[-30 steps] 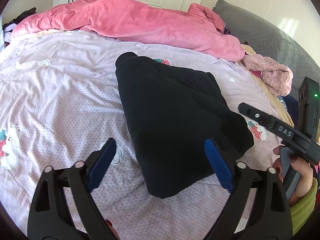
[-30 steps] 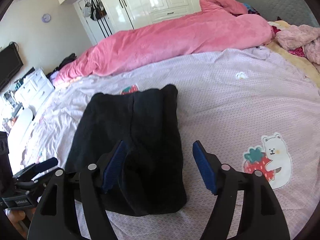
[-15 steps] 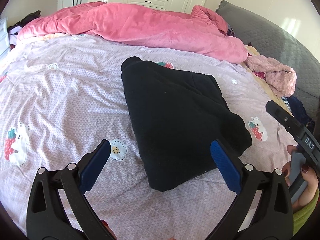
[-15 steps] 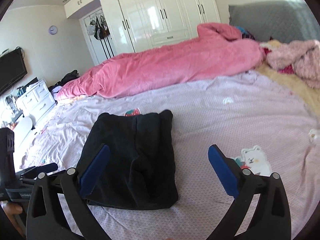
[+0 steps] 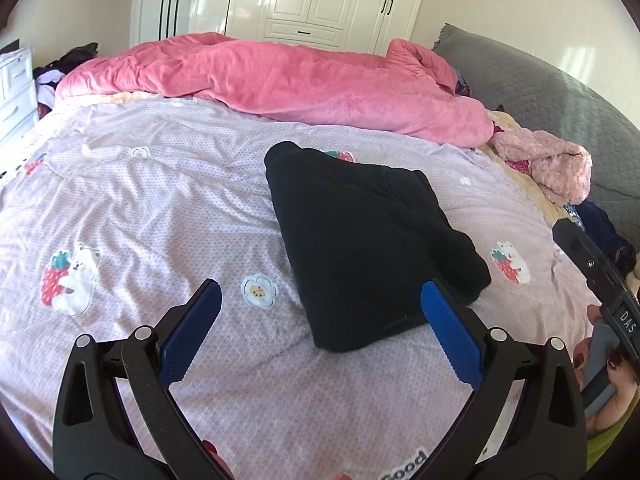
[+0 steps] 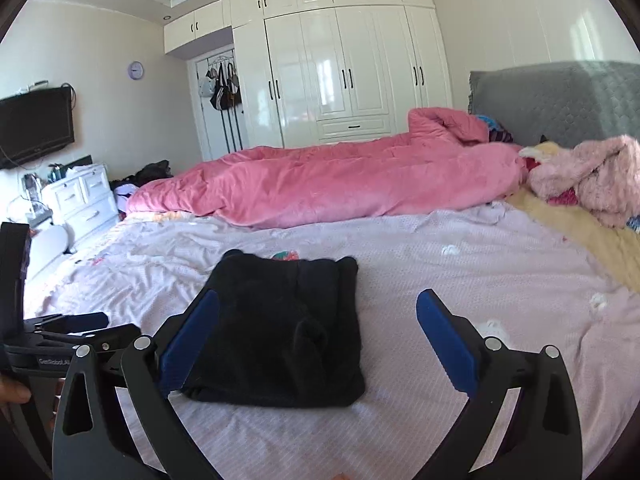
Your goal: Fold small clothes
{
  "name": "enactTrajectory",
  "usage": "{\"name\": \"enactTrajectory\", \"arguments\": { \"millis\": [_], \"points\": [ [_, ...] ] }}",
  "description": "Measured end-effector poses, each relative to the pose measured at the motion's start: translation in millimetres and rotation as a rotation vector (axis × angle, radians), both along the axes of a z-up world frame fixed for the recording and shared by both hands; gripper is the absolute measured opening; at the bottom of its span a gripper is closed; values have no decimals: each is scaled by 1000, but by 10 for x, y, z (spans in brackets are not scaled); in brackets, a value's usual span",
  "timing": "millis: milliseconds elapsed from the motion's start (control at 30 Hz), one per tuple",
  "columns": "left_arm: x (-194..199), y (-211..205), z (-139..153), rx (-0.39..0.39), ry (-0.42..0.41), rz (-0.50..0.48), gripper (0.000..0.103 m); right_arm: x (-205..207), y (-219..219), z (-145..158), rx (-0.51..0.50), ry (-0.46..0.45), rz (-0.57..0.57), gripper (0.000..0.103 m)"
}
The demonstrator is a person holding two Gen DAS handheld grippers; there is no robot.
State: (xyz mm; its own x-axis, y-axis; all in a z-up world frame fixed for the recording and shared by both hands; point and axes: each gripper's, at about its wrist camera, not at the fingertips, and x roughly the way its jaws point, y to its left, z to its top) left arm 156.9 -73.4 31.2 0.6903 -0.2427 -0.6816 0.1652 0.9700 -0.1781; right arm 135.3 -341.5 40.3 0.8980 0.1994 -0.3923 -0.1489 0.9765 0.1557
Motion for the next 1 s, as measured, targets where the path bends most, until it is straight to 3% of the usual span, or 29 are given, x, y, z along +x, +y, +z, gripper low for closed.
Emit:
{"name": "enactTrajectory", "arguments": {
  "millis": [367, 700, 1000],
  "points": [
    [-417, 161, -3, 1, -38, 13, 94, -418, 54, -194, 9, 49, -28, 99],
    [-738, 303, -224, 15, 30, 6, 94, -706, 262, -429, -70, 174, -22, 99],
    [-887, 368, -333, 25, 59, 14, 94, -629, 278, -667, -91, 276, -39, 99]
  ]
}}
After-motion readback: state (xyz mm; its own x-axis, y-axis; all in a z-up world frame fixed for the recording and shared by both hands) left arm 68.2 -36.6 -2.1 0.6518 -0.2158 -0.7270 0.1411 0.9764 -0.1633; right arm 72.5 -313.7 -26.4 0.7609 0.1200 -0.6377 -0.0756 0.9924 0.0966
